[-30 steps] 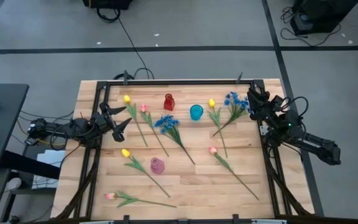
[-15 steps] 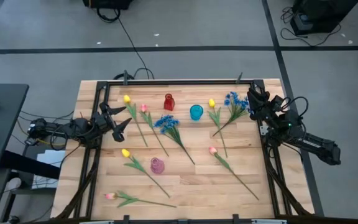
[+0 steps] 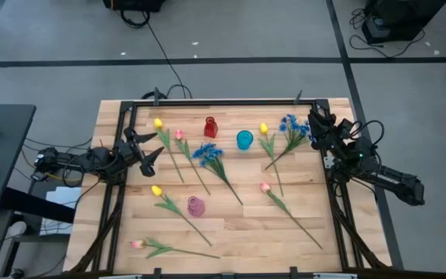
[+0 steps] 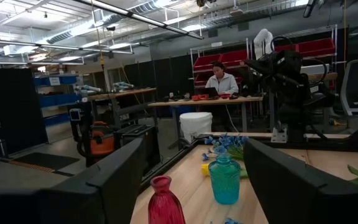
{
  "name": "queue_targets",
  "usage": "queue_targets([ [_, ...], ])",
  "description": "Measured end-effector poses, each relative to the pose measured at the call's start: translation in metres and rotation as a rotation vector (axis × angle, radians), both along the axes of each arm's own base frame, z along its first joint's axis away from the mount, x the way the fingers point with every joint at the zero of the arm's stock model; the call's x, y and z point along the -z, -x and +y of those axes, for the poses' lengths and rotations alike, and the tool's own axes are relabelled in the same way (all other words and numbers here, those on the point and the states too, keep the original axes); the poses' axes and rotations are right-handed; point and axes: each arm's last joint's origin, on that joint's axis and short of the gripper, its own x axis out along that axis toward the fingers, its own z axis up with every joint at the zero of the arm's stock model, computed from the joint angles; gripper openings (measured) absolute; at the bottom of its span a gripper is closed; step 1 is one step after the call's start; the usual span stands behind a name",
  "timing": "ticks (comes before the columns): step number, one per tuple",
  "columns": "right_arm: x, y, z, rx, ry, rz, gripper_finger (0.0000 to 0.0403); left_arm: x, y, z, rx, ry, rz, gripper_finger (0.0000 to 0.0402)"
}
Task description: Sort flowers into vase by color
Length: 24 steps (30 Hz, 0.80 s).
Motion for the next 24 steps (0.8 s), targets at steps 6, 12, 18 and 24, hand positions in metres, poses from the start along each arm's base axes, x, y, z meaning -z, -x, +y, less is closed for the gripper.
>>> queue_targets([
  [6, 0.000, 0.000, 0.000, 0.000, 0.000, 0.000, 0.0191, 0.000, 0.000, 0.000, 0.000, 0.000, 0.001, 0.0280],
  [12, 0.000, 0.000, 0.000, 0.000, 0.000, 0.000, 0.0191, -0.001, 0.000, 0.000, 0.012, 0.011, -0.019, 0.0280],
  [18, 0.000, 0.000, 0.000, 0.000, 0.000, 0.000, 0.0191, -0.011, 0.003, -0.002, 0.144, 0.177, -0.213, 0.0280],
  [24, -0.001, 0.000, 0.000, -0.001, 0.001, -0.007, 0.0191, -0.018, 0.006, -0.001, 0.167, 0.229, -0.317, 0.0280],
])
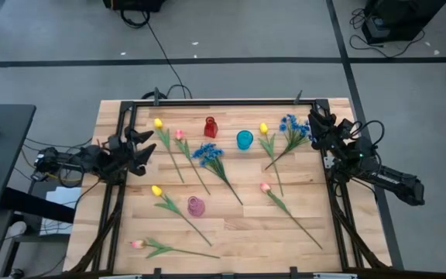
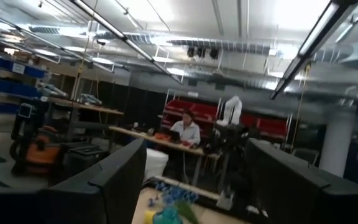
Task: Sort flowers into vase by color
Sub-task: Put the top left yellow tulip into the purple vase
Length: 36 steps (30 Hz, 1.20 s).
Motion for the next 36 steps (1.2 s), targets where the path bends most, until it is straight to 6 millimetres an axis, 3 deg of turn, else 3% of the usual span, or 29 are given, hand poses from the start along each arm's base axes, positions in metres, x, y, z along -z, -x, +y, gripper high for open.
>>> queue_targets([
  [11, -0.003, 0.001, 0.001, 0.012, 0.043, -0.009, 0.0191, 0.001, 0.001, 0.002, -0.094, 0.017, 0.024, 0.0280],
  [24, -0.003, 0.000, 0.003, -0.157, -0.038, -0.098, 0.0191, 0.000, 0.002, 0.004, -0.137, 0.050, 0.007, 0.0280],
  [30, -0.005, -0.001, 0.005, -0.190, 0.037, -0.055, 0.0191, -0.016, 0.008, 0.005, -0.128, 0.093, -0.076, 0.0280],
  [36, -0.017, -0.008, 0.004, -0.242, 0.047, 0.095, 0.0191, -0.046, -0.006, 0.004, -0.158, 0.114, 0.169, 0.0280],
])
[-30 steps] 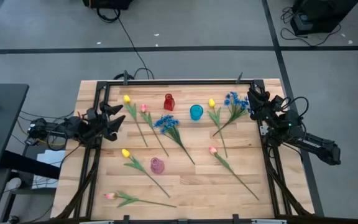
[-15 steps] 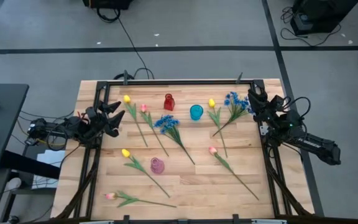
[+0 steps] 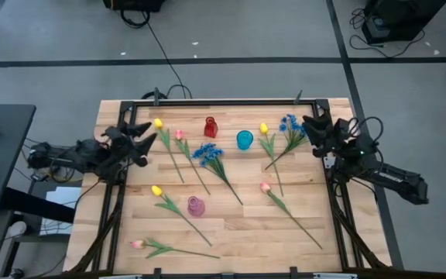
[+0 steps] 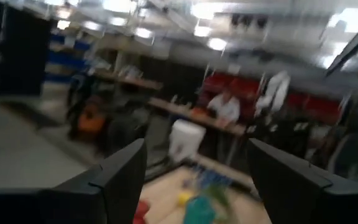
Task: Sort flowers into vase by color
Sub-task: Put the top left yellow tulip into the purple vase
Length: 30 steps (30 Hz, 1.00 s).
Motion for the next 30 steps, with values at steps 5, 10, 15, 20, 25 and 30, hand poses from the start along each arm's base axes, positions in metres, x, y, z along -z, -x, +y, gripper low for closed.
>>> queue_targets([
  [5, -0.009, -0.019, -0.008, -0.025, -0.029, 0.137, 0.0188, -0.018, -0.019, -0.001, -0.084, 0.141, 0.201, 0.0280],
  [10, -0.012, -0.049, -0.016, -0.012, -0.002, 0.289, 0.0179, -0.012, -0.035, 0.001, -0.187, 0.367, 0.370, 0.0280],
  [15, -0.014, -0.078, -0.017, -0.018, 0.121, 0.282, 0.0174, 0.004, -0.057, 0.003, -0.188, 0.544, 0.524, 0.0280],
  [20, -0.013, -0.099, -0.017, -0.026, 0.190, 0.270, 0.0174, 0.025, -0.082, 0.006, -0.152, 0.705, 0.633, 0.0280],
  [25, 0.003, -0.112, -0.022, -0.002, 0.197, 0.384, 0.0174, 0.048, -0.099, 0.010, -0.188, 0.811, 0.723, 0.0280],
  [30, 0.008, -0.115, -0.031, 0.083, 0.255, 0.418, 0.0174, 0.066, -0.102, 0.022, -0.302, 0.924, 0.795, 0.0280],
])
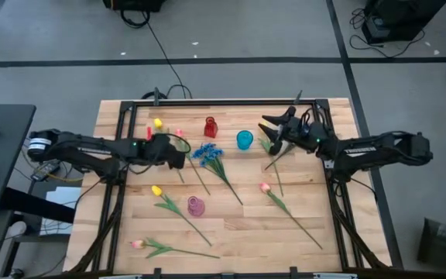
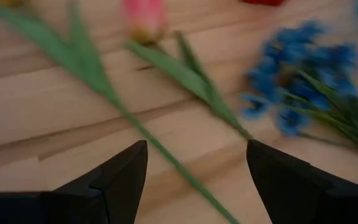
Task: Sort flowers into vase by color
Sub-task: Put the top left yellow tulip into the purple vase
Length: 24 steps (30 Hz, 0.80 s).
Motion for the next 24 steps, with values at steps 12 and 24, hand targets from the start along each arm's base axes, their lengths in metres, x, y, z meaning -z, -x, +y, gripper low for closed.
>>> queue_targets([
  [12, -0.007, 0.000, -0.012, -0.150, 0.079, 0.012, 0.0174, 0.021, 0.002, 0.039, -0.180, 0.030, 0.134, 0.0280],
  [24, -0.007, -0.002, -0.013, -0.166, 0.098, 0.063, 0.0174, 0.037, -0.006, 0.061, -0.264, 0.040, 0.123, 0.0280],
])
